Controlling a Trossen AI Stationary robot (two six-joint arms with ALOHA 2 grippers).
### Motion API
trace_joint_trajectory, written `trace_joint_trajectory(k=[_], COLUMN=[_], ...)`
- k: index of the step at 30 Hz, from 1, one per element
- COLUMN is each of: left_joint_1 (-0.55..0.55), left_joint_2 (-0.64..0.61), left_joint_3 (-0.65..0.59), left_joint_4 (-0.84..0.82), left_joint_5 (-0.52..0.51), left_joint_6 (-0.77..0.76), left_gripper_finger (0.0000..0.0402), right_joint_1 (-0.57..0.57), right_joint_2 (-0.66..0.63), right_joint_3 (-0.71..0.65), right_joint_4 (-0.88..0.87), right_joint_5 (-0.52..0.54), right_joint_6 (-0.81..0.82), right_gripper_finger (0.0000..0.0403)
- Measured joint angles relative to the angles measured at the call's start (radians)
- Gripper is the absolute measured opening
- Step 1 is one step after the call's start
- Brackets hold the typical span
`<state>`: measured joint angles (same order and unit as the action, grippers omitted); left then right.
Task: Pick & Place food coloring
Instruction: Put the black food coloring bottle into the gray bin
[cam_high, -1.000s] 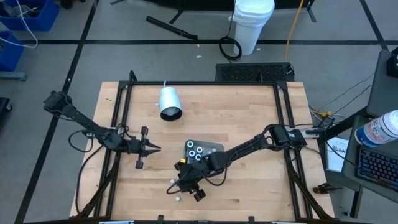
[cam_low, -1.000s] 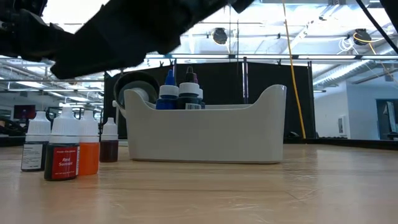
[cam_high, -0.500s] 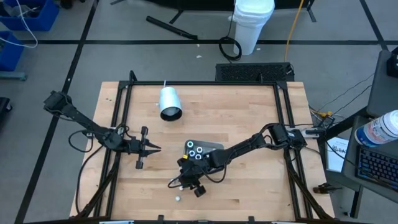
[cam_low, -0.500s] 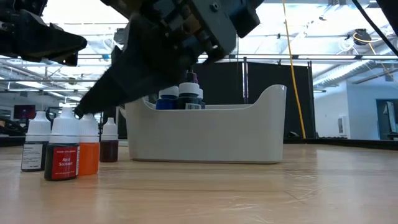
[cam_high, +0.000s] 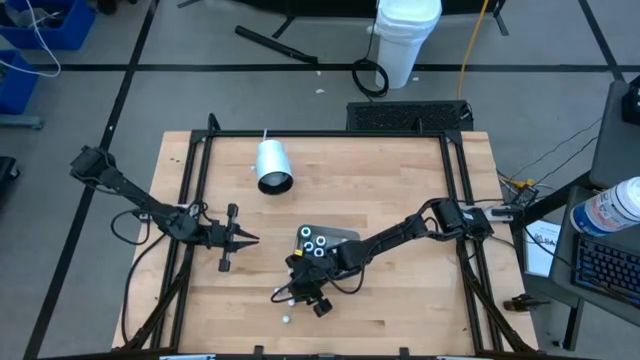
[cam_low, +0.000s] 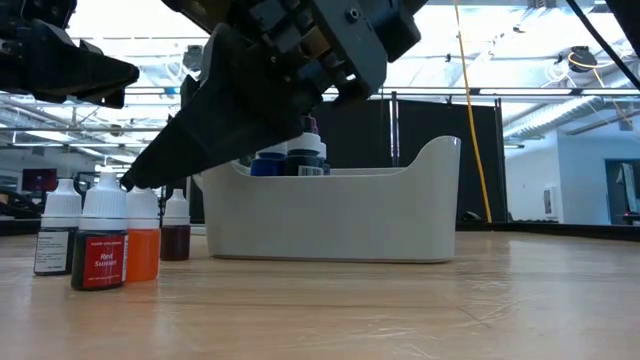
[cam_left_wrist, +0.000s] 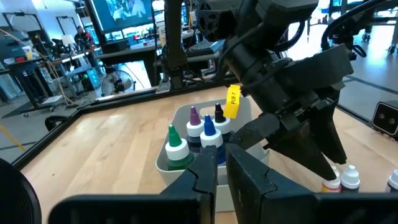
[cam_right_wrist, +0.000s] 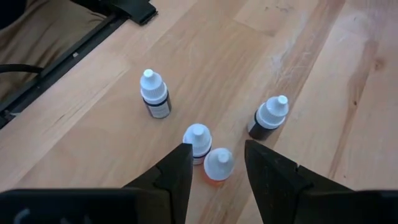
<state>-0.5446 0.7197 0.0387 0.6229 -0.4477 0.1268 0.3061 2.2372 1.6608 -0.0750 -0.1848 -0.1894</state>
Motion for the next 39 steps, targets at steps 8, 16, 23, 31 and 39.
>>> trace_joint_trajectory(k=[8, 16, 23, 31, 39], left_joint_1=[0.000, 0.000, 0.000, 0.000, 0.000], left_joint_2=[0.000, 0.000, 0.000, 0.000, 0.000], left_joint_3=[0.000, 0.000, 0.000, 0.000, 0.000], left_joint_4=[0.000, 0.000, -0.001, -0.001, -0.001], left_joint_5=[0.000, 0.000, 0.000, 0.000, 0.000], left_joint_6=[0.000, 0.000, 0.000, 0.000, 0.000], left_gripper_finger=[0.0042, 0.0042, 0.0042, 0.0042, 0.0042], right_joint_1=[0.003, 0.003, 0.003, 0.006, 0.010], right_joint_2=[0.004, 0.019, 0.019, 0.019, 0.019], right_joint_3=[0.000, -0.001, -0.024, -0.037, -0.037], right_joint_4=[0.012, 0.053, 0.057, 0.059, 0.056], right_joint_5=[0.000, 0.001, 0.002, 0.004, 0.005], right_joint_6=[-0.002, -0.004, -0.011, 0.000, -0.005], right_gripper_finger=[0.0139, 0.0139, 0.0139, 0.0139, 0.0139])
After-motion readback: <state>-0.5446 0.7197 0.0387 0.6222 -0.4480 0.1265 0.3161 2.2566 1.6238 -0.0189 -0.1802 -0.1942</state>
